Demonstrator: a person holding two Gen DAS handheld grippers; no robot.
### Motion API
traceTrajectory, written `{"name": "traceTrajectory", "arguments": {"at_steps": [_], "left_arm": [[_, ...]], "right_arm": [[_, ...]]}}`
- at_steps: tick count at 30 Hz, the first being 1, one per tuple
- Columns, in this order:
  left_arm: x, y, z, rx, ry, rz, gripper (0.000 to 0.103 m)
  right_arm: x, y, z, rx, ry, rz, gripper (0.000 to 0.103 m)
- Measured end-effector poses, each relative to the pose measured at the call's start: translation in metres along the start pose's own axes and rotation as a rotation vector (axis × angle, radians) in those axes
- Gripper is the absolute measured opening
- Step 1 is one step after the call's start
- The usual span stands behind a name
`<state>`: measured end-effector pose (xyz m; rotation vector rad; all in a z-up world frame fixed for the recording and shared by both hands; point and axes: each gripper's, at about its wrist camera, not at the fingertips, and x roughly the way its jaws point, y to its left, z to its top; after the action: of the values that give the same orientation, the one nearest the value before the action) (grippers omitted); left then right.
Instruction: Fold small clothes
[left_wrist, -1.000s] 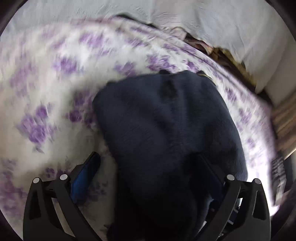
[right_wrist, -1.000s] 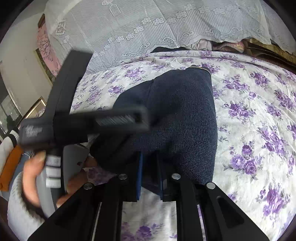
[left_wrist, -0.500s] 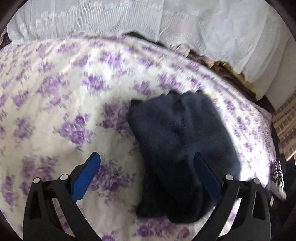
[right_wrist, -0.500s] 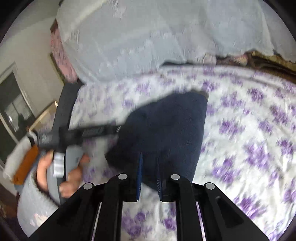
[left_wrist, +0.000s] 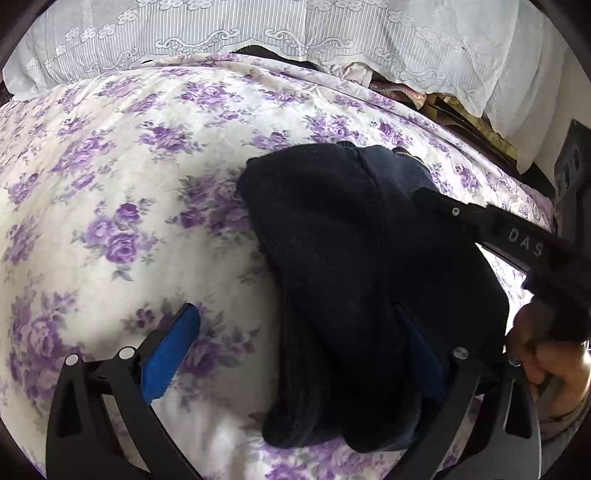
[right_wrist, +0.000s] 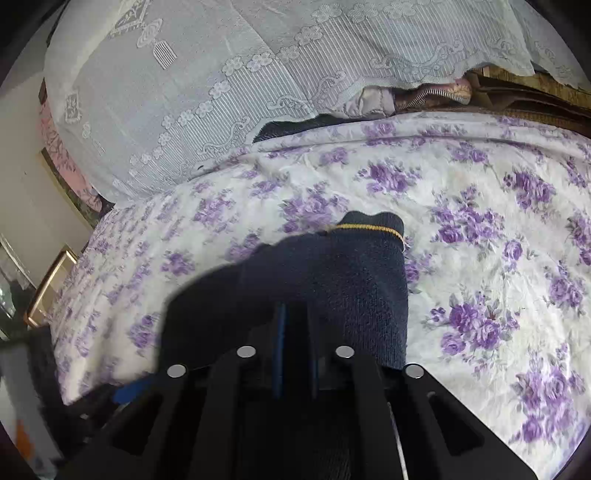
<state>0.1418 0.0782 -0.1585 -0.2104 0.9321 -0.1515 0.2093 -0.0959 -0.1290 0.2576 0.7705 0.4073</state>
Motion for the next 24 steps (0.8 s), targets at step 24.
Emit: {"name": "traceTrajectory", "arguments": {"at_steps": [24], "left_arm": [[-0.019,-0.002,0.002,-0.004,-0.053,0.05,0.099]], "right_arm": [[-0.061,-0.014,-0.043,0.035,-0.168,0.079,0.016]]}}
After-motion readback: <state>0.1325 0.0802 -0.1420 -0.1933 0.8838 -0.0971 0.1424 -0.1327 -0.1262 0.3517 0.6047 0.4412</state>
